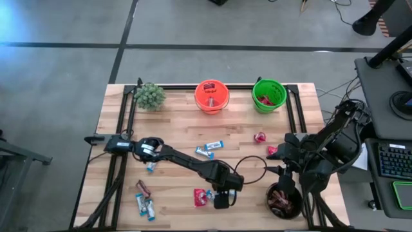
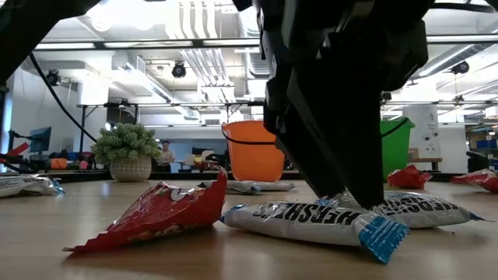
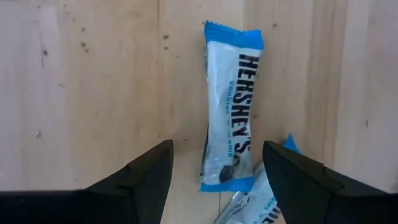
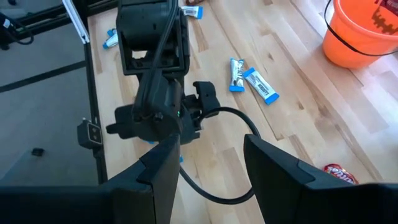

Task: Organize candy in baskets
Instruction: Put the white chocolate bar into the orange bucket

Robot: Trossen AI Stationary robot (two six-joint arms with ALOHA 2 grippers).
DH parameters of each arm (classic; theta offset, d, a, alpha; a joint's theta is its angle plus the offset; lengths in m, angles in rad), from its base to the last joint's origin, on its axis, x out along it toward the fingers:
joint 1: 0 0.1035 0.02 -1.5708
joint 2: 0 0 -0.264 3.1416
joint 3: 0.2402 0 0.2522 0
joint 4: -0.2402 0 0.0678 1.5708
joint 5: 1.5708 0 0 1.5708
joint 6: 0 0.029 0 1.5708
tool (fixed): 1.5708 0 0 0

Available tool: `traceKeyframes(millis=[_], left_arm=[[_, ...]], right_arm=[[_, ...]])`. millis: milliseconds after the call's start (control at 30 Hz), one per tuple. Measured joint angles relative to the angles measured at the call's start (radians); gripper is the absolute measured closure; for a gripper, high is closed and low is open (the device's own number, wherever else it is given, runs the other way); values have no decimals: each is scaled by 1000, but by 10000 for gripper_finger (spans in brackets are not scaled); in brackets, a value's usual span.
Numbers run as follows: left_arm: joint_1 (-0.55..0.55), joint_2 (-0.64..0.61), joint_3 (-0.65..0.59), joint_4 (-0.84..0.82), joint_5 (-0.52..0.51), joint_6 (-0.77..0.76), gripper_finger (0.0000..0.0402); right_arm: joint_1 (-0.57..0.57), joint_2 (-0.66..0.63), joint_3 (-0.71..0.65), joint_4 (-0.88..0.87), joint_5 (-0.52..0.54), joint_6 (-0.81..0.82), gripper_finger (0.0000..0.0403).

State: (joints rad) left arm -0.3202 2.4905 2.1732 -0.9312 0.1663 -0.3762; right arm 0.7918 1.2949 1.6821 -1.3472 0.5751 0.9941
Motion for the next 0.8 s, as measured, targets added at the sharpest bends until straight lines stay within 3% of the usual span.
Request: traceKeyframes(millis=[233, 800], left_arm=[[2, -3, -29, 41, -1, -11, 180], [9, -5, -56, 74, -24, -37, 265]], right_arm=[[0, 0, 0, 0, 0, 0, 234], [0, 0, 0, 0, 0, -1, 234]])
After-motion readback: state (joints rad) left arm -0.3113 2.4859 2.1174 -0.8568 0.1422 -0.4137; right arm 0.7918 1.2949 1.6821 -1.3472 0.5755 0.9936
